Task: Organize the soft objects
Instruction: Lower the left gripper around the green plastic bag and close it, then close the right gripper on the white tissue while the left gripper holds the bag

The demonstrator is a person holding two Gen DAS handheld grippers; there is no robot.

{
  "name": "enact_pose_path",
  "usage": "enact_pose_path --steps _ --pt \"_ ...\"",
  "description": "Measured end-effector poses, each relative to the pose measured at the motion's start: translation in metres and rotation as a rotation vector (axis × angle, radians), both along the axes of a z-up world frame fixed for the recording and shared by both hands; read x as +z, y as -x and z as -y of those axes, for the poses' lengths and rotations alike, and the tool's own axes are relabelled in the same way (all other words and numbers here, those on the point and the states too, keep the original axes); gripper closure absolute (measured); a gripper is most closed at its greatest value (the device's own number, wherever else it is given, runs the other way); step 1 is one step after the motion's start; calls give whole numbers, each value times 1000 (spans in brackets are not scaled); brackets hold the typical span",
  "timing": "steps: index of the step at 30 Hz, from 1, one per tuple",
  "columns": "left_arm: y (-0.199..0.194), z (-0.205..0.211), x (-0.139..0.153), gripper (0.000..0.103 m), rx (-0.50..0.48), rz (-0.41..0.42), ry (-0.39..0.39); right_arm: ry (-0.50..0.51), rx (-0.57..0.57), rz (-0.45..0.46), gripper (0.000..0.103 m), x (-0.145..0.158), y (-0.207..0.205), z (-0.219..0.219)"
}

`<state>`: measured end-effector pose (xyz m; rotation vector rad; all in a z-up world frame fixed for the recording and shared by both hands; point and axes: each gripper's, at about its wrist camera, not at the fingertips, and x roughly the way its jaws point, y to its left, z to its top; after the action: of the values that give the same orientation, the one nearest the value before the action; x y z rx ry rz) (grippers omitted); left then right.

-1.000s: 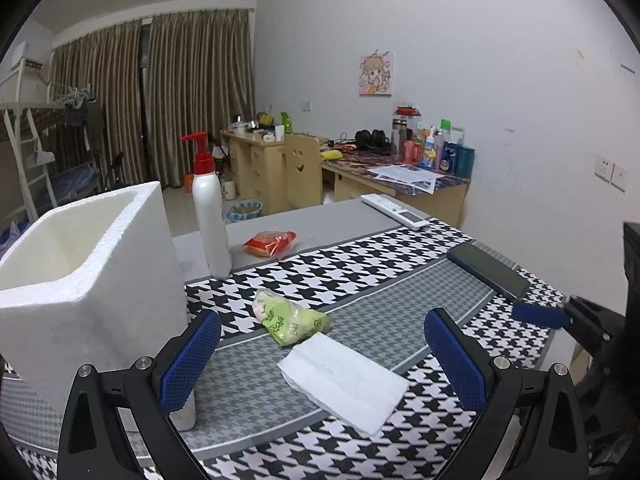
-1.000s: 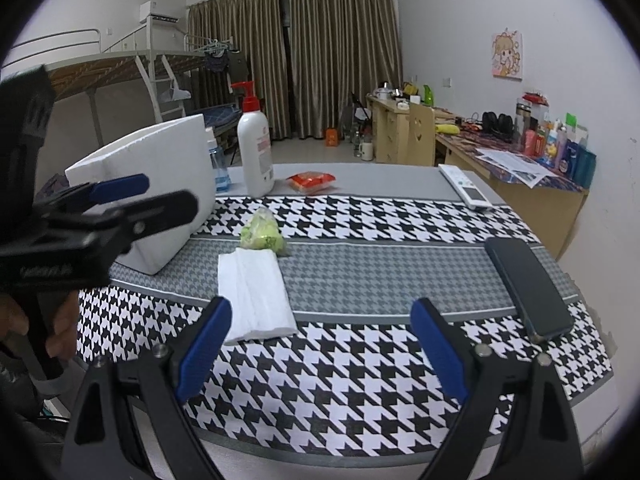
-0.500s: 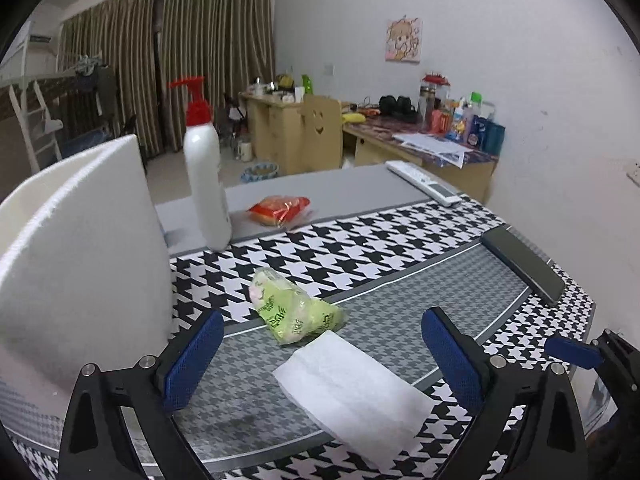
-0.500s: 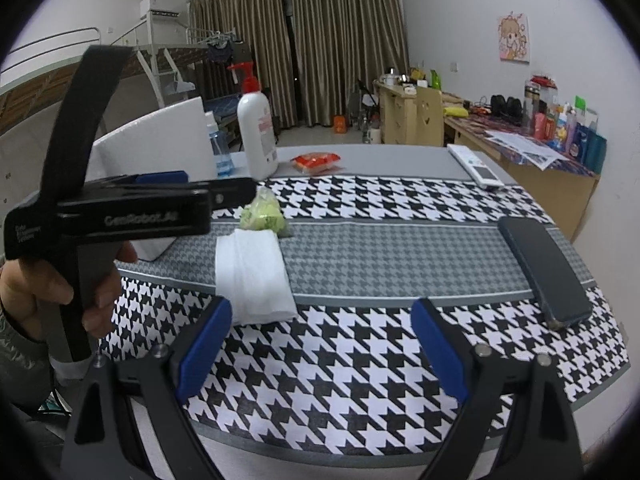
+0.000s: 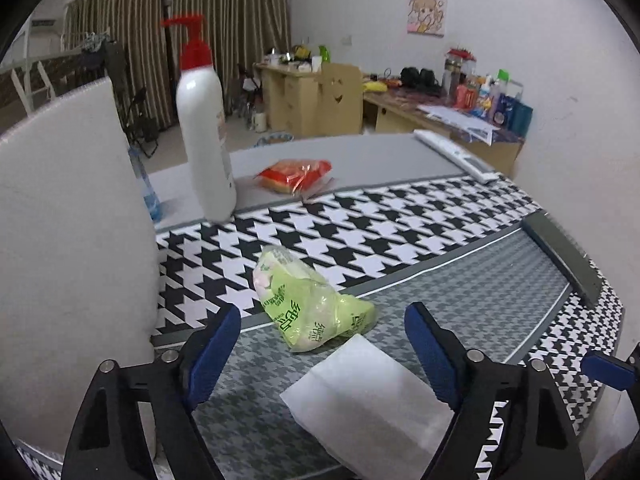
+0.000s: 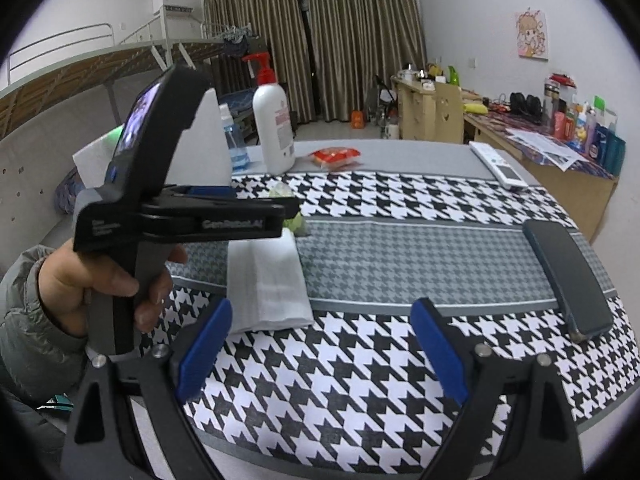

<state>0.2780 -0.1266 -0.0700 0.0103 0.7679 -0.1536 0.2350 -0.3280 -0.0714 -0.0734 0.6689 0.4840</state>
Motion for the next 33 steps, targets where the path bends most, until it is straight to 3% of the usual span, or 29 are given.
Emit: enact_pose_path --steps 9,14,17,23,29,33 --pt "-18 -6 -15 29 5 -51 11 36 47 -25 10 -5 -13 -12" --pt "-27 -12 -23 39 -1 -108 60 61 68 -51 10 -10 -20 -19" --pt "-26 -13 -22 52 -4 -101 53 70 74 -61 10 -12 -23 -22" --pt "-27 -20 -22 66 -5 -102 78 81 78 -67 10 -12 -27 -28" --pt "-18 -20 -15 71 -28 -62 59 89 76 -74 10 -13 -34 -36" --pt "-11 -24 -7 71 -36 -53 86 109 79 -86 10 -18 -36 -42"
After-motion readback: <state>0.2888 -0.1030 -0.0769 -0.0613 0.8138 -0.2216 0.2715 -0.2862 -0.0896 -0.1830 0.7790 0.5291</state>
